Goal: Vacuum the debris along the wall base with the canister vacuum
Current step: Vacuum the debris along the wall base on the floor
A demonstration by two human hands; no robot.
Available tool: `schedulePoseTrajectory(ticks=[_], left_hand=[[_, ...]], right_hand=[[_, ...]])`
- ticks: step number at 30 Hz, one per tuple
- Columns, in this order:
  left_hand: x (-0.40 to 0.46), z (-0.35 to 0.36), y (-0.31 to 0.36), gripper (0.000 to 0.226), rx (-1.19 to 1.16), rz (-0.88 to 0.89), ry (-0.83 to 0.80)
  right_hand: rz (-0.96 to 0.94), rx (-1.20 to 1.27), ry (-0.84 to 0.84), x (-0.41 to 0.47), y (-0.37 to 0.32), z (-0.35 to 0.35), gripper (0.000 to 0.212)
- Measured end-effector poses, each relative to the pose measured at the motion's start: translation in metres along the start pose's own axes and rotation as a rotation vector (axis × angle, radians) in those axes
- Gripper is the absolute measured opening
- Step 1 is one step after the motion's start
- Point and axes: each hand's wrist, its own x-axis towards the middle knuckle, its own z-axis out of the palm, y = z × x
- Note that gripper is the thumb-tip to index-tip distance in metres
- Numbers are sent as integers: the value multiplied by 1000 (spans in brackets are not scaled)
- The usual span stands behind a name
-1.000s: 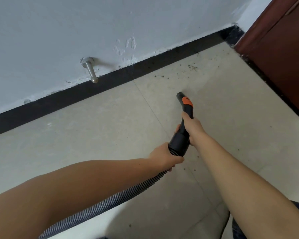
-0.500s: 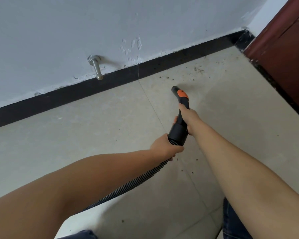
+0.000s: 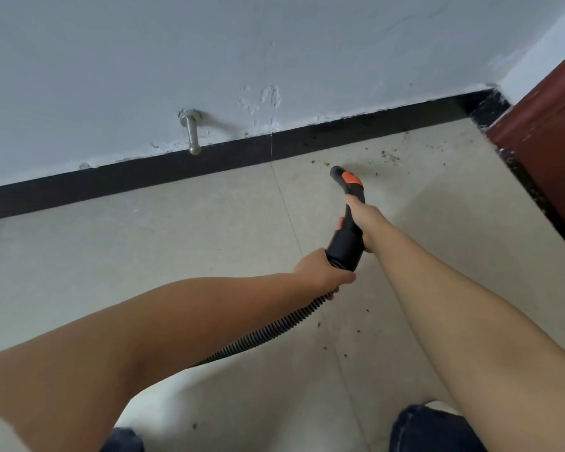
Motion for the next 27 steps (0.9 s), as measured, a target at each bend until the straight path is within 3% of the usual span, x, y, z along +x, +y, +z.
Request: schedulePoseTrajectory(ticks=[9,14,21,27], left_hand=[[15,25,16,35,-53,-1,88],[16,27,12,39,-117,-22,134],[26,8,27,36,-123,-4,110],[4,13,-9,39,-111,-36,98]], right_hand=[[0,-109,-63,18,-18,-18,38],[-17,-164,-128,14,-23,-5,23],[-16,-155,-65,21,-40,3,29],[-40,-173,-110,3,-6,15,23]])
